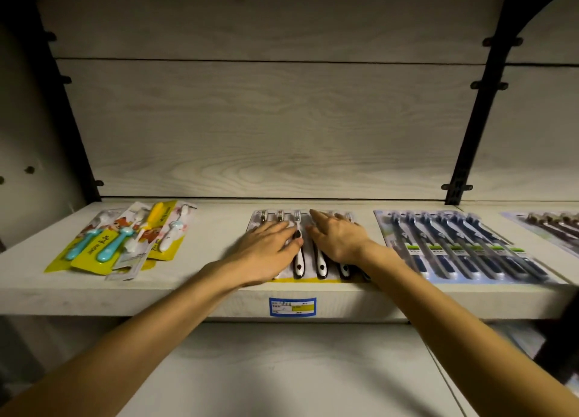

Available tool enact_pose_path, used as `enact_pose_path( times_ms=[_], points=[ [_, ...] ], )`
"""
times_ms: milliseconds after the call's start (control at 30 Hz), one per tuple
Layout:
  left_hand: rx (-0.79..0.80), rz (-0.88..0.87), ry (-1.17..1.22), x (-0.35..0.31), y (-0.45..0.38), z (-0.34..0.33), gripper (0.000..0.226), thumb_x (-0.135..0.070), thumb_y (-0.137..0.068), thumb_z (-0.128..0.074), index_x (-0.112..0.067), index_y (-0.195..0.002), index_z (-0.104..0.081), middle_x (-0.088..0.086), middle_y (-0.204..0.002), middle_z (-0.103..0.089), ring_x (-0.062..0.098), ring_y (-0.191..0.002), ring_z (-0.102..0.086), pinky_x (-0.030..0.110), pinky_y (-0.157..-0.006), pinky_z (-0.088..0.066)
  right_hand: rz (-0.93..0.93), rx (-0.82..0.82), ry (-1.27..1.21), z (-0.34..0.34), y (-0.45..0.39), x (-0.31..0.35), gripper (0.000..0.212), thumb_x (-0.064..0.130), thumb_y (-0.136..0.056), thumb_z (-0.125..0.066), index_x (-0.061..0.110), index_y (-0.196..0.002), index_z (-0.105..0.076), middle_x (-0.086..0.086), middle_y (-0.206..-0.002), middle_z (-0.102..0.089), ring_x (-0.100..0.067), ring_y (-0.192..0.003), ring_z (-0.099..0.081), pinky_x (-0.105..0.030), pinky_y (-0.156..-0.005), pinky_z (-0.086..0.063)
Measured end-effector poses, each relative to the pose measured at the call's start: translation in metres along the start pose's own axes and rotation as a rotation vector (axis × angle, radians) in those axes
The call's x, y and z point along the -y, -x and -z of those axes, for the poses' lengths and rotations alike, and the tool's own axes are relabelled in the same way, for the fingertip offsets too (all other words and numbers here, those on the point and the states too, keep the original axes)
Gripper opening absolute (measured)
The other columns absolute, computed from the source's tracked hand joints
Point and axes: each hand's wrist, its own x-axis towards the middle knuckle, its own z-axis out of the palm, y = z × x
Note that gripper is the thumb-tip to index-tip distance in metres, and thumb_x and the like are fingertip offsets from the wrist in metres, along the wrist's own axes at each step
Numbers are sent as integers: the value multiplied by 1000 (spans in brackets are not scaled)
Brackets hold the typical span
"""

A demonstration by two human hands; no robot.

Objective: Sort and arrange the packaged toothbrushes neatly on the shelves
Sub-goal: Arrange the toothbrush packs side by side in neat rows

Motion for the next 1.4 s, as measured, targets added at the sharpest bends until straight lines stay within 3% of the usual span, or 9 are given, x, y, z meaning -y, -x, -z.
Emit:
enact_pose_path(
  times_ms=[167,400,633,800,900,1000,1167,1300,1400],
  points=[
    [-20,-78,156,7,6,6,60,-56,-101,-39,-25,-153,-37,-3,-160,-33,15,-148,-26,41,-122,-24,-2,-66,-24,7,7,5,53,49,-102,-36,23,-148,-36,-6,-155,-38,-33,-141,-35,-54,-114,-30],
    [-412,-86,162,77,34,67,25,-44,-94,-61,-29,-111,-70,-11,-119,-66,11,-113,-59,35,-97,-48,143,-251,-91,14,-5,84,50,41,-99,-52,17,-143,-48,-8,-148,-46,-29,-137,-39,-43,-111,-35],
    [-259,233,-44,199,66,125,41,-57,-90,-60,-32,-122,-65,-1,-133,-63,25,-120,-58,35,-93,-49,215,-113,-225,-18,-40,203,53,37,-96,-59,13,-143,-49,-9,-143,-54,-28,-127,-53,-35,-103,-43],
    [-104,239,73,241,75,120,55,-70,-87,-55,-31,-124,-63,-3,-124,-66,20,-109,-62,39,-92,-53,115,-76,-330,-33,-72,245,57,40,-98,-56,10,-145,-47,-10,-145,-53,-28,-127,-53,-33,-101,-42],
    [-146,205,122,254,77,107,45,-65,-89,-53,-31,-116,-66,-6,-116,-68,18,-107,-62,39,-89,-53,79,-30,-423,-42,-82,256,57,44,-97,-56,11,-143,-48,-10,-142,-55,-28,-125,-55,-36,-104,-44],
    [-244,190,143,264,78,98,35,-50,-92,-55,-37,-124,-61,-5,-128,-63,20,-121,-54,38,-93,-48,73,-61,-350,-53,-85,259,55,57,-91,-58,16,-128,-60,-5,-117,-68,-24,-103,-64,-40,-92,-52],
    [-291,192,185,271,70,94,36,-43,-94,-60,-31,-128,-63,-4,-133,-63,21,-123,-53,33,-94,-43,43,-114,-410,-60,-86,236,36,46,-93,-62,12,-103,-70,-9,-92,-75,-23,-82,-69,-21,-60,-47],
    [-335,188,261,276,70,91,34,-33,-92,-62,-29,-126,-65,-6,-128,-65,16,-117,-57,30,-94,-44,38,-186,-316,-60,-85,212,25,27,-94,-62,10,-110,-72,-10,-113,-70,-27,-105,-64,-28,-83,-46],
    [-353,179,288,278,72,91,35,-30,-92,-63,-27,-126,-66,-6,-126,-66,15,-115,-59,32,-97,-46,65,-244,-355,-59,-81,215,24,34,-96,-58,17,-102,-74,-5,-104,-73,-23,-96,-65,-33,-85,-51]
  ],
)
